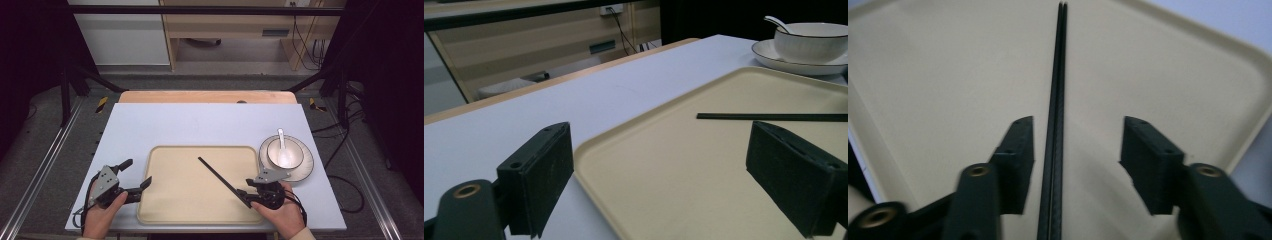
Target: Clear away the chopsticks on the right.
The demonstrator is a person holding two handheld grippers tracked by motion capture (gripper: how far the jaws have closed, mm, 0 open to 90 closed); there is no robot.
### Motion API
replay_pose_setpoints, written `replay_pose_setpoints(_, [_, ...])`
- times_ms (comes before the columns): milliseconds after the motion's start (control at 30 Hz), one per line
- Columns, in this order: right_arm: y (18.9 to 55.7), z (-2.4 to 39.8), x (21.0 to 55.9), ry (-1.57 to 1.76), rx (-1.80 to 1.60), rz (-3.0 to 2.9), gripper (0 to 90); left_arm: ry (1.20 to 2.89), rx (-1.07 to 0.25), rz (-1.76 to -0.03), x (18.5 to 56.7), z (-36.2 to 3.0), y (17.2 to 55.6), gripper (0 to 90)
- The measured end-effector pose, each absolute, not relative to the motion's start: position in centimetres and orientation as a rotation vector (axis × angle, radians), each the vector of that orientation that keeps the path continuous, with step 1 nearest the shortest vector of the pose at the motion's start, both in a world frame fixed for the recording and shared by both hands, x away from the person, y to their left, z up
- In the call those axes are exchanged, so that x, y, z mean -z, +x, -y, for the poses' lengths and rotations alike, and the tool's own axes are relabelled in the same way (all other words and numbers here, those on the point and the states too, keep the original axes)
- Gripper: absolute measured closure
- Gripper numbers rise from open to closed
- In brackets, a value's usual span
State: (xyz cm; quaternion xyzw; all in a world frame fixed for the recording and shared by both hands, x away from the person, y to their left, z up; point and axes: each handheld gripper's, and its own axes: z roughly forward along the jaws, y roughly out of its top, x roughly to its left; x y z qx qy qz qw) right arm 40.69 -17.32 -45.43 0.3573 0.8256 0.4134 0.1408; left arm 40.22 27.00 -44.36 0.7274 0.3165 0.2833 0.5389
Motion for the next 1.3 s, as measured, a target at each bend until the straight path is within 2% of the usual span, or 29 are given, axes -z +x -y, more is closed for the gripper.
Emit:
replay_pose_setpoints(67, [40.8, 17.5, 45.3, 1.036, -1.230, -2.352, 28.8, 1.760, -0.638, -0.764, 43.7, -25.5, 40.1, 14.4])
replay_pose_setpoints(167, [40.7, 17.9, 45.1, 0.981, -1.276, -2.308, 11.7, 1.820, -0.587, -0.782, 43.2, -23.2, 40.3, 26.4])
replay_pose_setpoints(200, [40.5, 18.0, 45.1, 0.957, -1.271, -2.303, 9.6, 1.852, -0.567, -0.788, 43.3, -22.3, 40.5, 29.8])
replay_pose_setpoints(233, [40.3, 18.2, 45.1, 0.945, -1.257, -2.297, 8.8, 1.887, -0.546, -0.786, 43.4, -21.4, 40.7, 37.5])
replay_pose_setpoints(333, [39.6, 18.8, 45.1, 0.930, -1.227, -2.285, 8.9, 1.982, -0.492, -0.779, 43.8, -18.7, 41.9, 52.9])
replay_pose_setpoints(433, [38.9, 19.9, 44.9, 0.947, -1.204, -2.223, 13.2, 2.054, -0.450, -0.766, 44.2, -16.3, 43.1, 71.8])
replay_pose_setpoints(567, [38.2, 21.6, 45.2, 0.944, -1.228, -2.139, 12.3, 2.130, -0.383, -0.776, 45.1, -13.2, 44.9, 84.3])
replay_pose_setpoints(733, [37.6, 22.4, 45.3, 0.939, -1.232, -2.092, 10.8, 2.182, -0.367, -0.814, 45.8, -10.5, 46.4, 89.7])
replay_pose_setpoints(1300, [38.1, 23.6, 45.7, 0.970, -1.235, -2.093, 10.0, 2.235, -0.354, -0.880, 47.2, -8.9, 48.8, 89.9])
